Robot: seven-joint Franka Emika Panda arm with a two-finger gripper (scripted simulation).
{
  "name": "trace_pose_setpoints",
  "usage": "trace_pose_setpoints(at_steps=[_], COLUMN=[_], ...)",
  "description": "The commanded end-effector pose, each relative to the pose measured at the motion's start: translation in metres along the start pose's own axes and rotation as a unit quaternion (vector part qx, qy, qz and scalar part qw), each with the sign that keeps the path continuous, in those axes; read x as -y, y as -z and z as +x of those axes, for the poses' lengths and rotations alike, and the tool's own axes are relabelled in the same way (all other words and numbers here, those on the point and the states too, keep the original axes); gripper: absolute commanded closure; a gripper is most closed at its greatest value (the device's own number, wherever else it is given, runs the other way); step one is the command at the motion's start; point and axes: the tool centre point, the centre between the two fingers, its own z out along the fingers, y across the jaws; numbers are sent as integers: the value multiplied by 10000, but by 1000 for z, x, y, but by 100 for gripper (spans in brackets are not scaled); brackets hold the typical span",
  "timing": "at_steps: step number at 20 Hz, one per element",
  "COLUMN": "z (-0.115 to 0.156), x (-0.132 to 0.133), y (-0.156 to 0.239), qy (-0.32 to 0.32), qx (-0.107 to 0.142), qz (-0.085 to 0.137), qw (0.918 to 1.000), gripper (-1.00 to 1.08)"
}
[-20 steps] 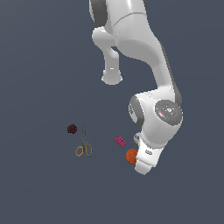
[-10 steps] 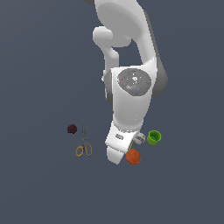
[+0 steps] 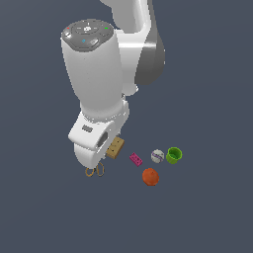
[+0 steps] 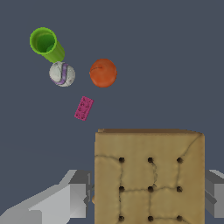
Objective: Pick up a designated object from a clutter of objects.
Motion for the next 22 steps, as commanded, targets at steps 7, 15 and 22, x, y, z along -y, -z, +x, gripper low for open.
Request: trace_pose_setpoints(at_steps=[7,15,22], z=[-76,-136,-161], x=[-26,-49,-61], y=[69,124,148], qy=[4,1,-2], qx=[12,33,43], qz=[17,29,33], qw=[10000,10000,10000], gripper=[108,108,108])
